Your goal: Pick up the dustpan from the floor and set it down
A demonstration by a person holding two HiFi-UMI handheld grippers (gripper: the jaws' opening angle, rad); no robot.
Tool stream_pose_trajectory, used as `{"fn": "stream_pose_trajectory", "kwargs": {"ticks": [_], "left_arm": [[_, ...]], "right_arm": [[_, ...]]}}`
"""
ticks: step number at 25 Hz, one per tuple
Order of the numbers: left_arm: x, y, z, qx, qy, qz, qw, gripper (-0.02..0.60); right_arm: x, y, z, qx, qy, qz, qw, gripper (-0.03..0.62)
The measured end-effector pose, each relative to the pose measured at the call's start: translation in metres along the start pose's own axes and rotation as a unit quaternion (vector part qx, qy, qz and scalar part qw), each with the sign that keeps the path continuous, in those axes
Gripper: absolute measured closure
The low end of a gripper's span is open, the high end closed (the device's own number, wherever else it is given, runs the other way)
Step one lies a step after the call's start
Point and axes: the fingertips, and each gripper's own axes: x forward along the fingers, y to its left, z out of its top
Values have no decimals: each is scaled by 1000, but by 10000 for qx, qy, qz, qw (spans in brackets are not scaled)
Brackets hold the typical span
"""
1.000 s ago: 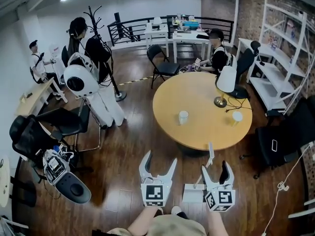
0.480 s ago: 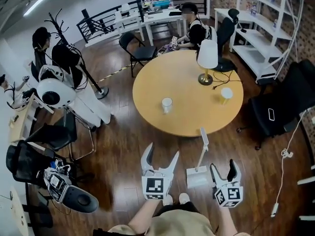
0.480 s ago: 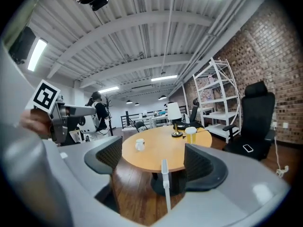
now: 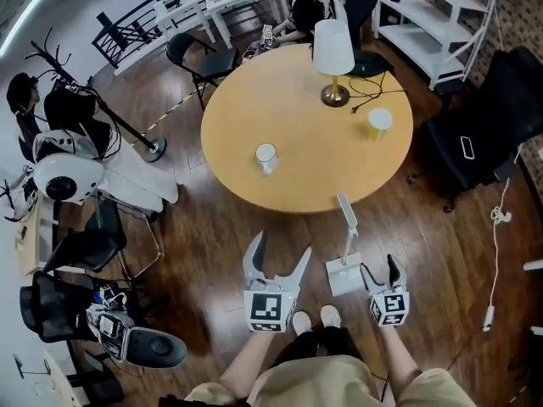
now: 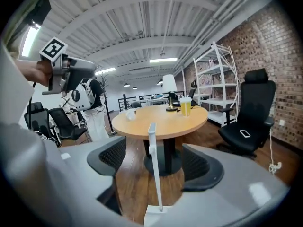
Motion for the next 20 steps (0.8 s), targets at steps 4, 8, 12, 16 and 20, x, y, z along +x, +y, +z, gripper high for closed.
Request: {"fn": "stream_pose_trajectory", "kwargs": {"ticks": [4,8,12,16,20], "left_arm": [[10,9,-17,-45,205,4,9998,202],[14,17,-31,-100,390,-2,9992,202],[13,23,-44,-112,545,-26,9984,202],[18,27,-52,-150,631,26,9979,202],[22,31,-53,-176,643,86,9977,202]], "right_arm": [[44,-8,-27,158,276,111,9994,243],[83,-8,-35,112,445,276,9986,243],[119,-4,-51,63,701,397,9967,243],[152,-5,-61,116,895,476,9948,243],[174,-11,-68,252,1025,442,9934,243]]}}
